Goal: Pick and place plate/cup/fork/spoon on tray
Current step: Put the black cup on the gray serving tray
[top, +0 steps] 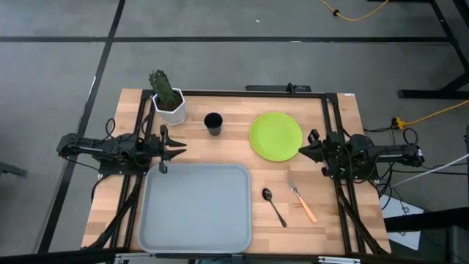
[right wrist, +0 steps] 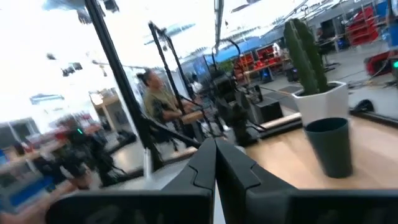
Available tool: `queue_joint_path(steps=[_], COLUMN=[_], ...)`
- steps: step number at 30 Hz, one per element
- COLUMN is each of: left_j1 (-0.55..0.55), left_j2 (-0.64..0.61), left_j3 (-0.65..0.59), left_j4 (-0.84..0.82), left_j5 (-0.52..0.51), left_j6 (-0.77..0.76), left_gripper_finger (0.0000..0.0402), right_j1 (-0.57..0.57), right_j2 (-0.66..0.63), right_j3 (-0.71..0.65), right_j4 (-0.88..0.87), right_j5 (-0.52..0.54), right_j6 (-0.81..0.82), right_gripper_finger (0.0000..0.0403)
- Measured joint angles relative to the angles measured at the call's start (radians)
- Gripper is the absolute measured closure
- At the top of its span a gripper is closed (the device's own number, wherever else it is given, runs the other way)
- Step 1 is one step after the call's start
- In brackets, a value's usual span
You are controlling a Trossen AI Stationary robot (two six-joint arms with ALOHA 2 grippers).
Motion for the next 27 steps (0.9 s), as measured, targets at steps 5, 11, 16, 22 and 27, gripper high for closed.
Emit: queue_joint_path(steps=[5,11,16,22,27], left_j1=[0.0,0.0,0.0,0.0,0.0], left_j2=[0.0,0.0,0.0,0.0,0.0], left_j3=[0.0,0.0,0.0,0.0,0.0], left_j4=[0.003,0.069,0.069,0.147,0.371], left_j5=[-0.033,-0.171,-0.249,-0.308,-0.235], left_j6=[0.147,0.248,0.274,0.212,0.207], left_gripper_finger=[0.0319,0.0319,0.0319,0.0319,0.0319], right_j1=[0.014,0.106,0.187,0.196,0.191], right_j2=[0.037,0.129,0.265,0.49,0.626], right_j3=[0.0,0.0,0.0,0.005,0.111], right_j4=[0.03,0.075,0.267,0.8,0.945], right_j5=[-0.158,-0.055,0.129,0.241,0.228], right_j6=[0.033,0.172,0.116,-0.304,-0.612], right_gripper_finger=[0.0392,0.0392,0.0392,0.0392,0.0392])
